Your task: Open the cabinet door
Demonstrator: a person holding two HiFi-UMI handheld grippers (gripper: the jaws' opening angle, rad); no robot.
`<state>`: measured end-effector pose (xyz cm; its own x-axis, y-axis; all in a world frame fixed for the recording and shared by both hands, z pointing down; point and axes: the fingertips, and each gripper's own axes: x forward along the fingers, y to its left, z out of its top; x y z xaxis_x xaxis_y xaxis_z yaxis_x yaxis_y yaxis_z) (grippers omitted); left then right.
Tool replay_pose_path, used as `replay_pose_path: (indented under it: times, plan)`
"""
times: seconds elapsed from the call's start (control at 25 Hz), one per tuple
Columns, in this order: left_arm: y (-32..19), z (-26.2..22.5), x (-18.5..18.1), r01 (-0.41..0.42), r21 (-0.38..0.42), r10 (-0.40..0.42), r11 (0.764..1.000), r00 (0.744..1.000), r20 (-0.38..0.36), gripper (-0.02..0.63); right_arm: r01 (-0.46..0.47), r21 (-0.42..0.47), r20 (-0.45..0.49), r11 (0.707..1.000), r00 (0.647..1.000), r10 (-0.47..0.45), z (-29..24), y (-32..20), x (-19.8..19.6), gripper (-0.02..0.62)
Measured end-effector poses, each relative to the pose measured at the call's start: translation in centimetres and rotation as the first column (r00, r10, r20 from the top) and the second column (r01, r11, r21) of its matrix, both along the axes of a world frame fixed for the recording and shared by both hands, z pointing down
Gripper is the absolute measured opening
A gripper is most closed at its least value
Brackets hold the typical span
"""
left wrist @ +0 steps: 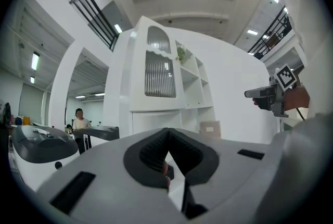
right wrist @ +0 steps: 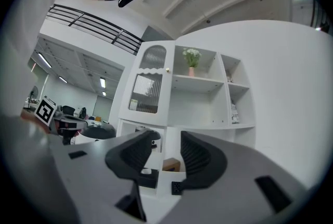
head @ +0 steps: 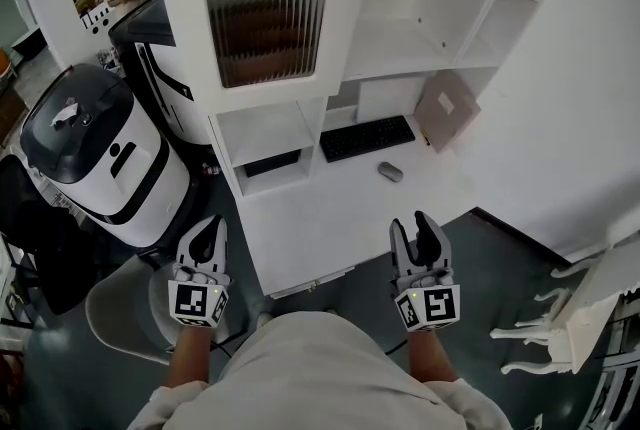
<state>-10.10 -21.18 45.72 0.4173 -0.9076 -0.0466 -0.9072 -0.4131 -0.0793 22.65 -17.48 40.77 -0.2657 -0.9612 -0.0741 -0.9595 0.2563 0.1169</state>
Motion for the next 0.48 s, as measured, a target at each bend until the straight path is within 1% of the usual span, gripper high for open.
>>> replay_pose_path:
  times: [0.28,0.48]
  plan:
    - [0.0,0.0,-0.7,0.009,0.001,-0.009,1.0,1.0,-0.002,-0.002,0.009,0.027,-0.044,1.0,0.999,-0.008,-1.6,-2.0,-0.1,0.175]
    - [0.1,-0.1,-1.6,0.029,0.002,-0.029,1.0,1.0,-0.007,-0.002,0.029,0.073,-0.085,0.997,0.996,-0.022,-3.8,-4.2,-0.7,0.172]
